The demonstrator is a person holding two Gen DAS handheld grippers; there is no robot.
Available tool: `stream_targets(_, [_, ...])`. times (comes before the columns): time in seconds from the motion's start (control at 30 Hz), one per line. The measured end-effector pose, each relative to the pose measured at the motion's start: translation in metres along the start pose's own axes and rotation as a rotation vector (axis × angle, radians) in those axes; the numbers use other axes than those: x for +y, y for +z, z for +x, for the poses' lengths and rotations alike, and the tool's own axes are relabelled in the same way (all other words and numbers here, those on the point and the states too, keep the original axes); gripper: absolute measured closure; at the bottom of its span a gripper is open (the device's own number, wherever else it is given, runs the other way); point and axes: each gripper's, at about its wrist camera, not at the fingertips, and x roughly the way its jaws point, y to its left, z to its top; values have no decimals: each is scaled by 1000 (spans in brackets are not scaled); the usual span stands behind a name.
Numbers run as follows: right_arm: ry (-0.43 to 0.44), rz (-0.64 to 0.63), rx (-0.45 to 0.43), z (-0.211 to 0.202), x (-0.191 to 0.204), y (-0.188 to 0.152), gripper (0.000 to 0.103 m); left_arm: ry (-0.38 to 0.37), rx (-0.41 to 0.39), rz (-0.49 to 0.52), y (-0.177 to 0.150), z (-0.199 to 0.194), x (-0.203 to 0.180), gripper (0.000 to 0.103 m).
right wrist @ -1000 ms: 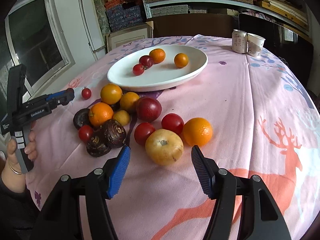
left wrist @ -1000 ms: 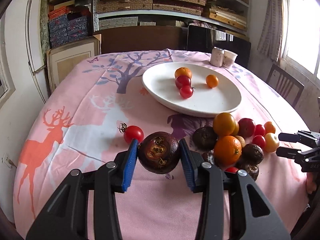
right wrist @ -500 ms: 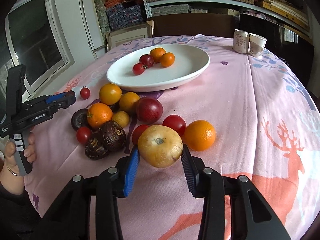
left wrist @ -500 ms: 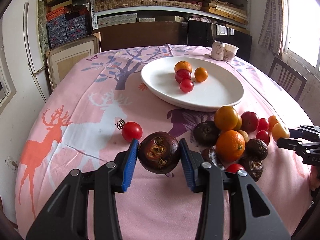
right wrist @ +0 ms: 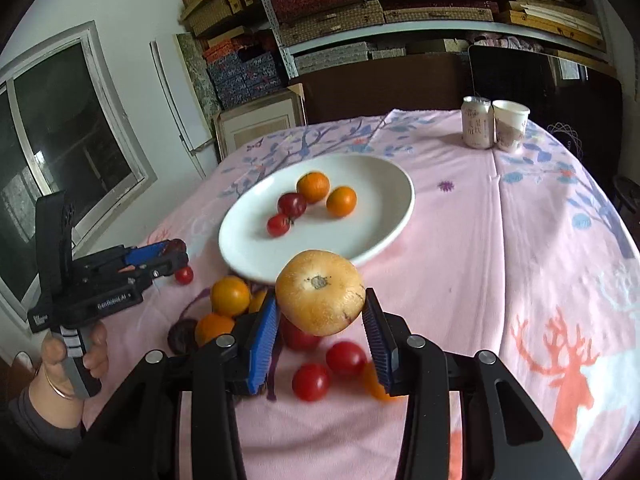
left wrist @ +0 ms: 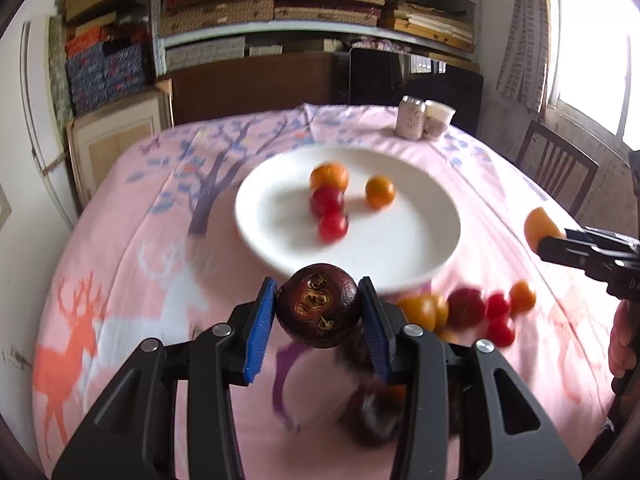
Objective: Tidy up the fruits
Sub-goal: 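Release the dark tomato and yellow tomato onto the white plate, then grasp a red tomato with the left tool while the right tool grasps an orange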
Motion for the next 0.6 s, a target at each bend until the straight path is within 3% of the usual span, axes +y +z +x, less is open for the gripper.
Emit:
stream_targets(0.13, [-12, 22, 19, 32, -3, 38, 60, 6, 31, 8, 30, 34, -15, 61])
stream_targets(0.2, [-24, 34, 30, 49, -5, 48, 59, 53, 70, -1, 36, 56, -14, 45])
stream_targets(0.27, [-35, 40, 32, 58, -6, 52, 42, 51, 105, -32, 36, 67, -8, 37])
stream_targets(0.37, [-39, 47, 6, 54, -6, 48, 41, 19, 111, -70, 31, 60, 3, 34])
stream_targets(0.47, [-56, 31, -6, 44, -5, 30, 40, 37, 70, -78, 17, 38, 14, 22])
stream_targets(0.6, [-44, 64, -12, 28, -16, -6, 40, 82, 83, -72, -11, 19, 34, 22])
